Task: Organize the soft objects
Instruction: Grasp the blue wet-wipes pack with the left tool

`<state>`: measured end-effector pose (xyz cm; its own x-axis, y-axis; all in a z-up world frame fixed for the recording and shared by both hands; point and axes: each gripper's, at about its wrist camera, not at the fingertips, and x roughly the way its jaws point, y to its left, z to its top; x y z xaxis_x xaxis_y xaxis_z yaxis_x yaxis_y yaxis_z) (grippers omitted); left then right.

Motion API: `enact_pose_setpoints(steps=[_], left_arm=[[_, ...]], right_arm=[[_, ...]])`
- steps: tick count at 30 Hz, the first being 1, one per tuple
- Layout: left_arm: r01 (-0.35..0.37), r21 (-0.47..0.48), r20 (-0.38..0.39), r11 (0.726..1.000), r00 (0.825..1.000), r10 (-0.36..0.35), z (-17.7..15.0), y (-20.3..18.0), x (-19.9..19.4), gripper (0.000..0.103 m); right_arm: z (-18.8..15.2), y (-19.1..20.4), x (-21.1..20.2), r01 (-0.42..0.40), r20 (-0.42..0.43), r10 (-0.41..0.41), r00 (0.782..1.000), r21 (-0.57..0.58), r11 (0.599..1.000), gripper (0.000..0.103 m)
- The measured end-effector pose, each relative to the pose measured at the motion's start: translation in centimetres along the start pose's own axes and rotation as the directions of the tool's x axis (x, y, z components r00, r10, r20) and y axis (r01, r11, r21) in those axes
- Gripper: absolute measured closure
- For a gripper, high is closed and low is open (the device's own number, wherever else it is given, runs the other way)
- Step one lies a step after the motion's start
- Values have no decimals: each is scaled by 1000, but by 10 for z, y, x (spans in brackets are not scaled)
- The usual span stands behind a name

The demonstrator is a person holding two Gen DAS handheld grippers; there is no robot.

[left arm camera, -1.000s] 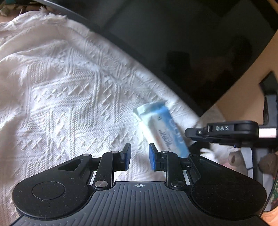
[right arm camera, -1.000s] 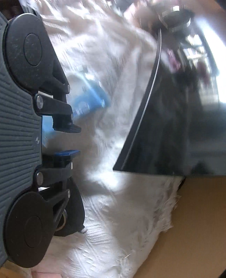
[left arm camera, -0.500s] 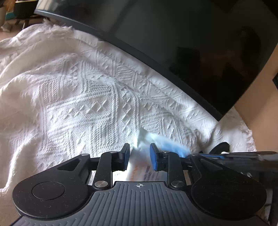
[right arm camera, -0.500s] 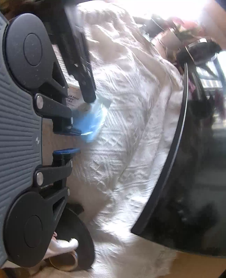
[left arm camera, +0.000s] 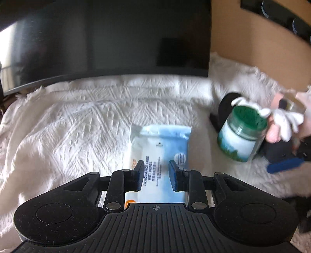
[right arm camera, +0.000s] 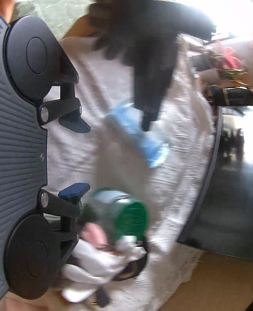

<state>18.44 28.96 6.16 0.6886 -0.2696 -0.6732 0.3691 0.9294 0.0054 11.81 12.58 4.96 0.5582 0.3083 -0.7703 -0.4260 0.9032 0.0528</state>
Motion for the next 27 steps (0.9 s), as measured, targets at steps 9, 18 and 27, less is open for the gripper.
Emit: enact_pose_setpoints(steps=[9, 18, 27], left_arm=[[82, 99, -2, 992, 997, -83, -6, -27, 7, 46], [-85, 62, 27, 995, 996, 83, -15, -8, 6, 38], [56, -71, 43, 996, 998, -53, -11, 22, 15, 8]], right_arm=[[-37, 0, 22, 90, -39, -91, 995, -23, 996, 40], [-42, -5, 26, 99, -8, -98, 995, 59, 993, 20], [-49, -6, 29, 71, 2, -71, 997, 62, 996, 5]])
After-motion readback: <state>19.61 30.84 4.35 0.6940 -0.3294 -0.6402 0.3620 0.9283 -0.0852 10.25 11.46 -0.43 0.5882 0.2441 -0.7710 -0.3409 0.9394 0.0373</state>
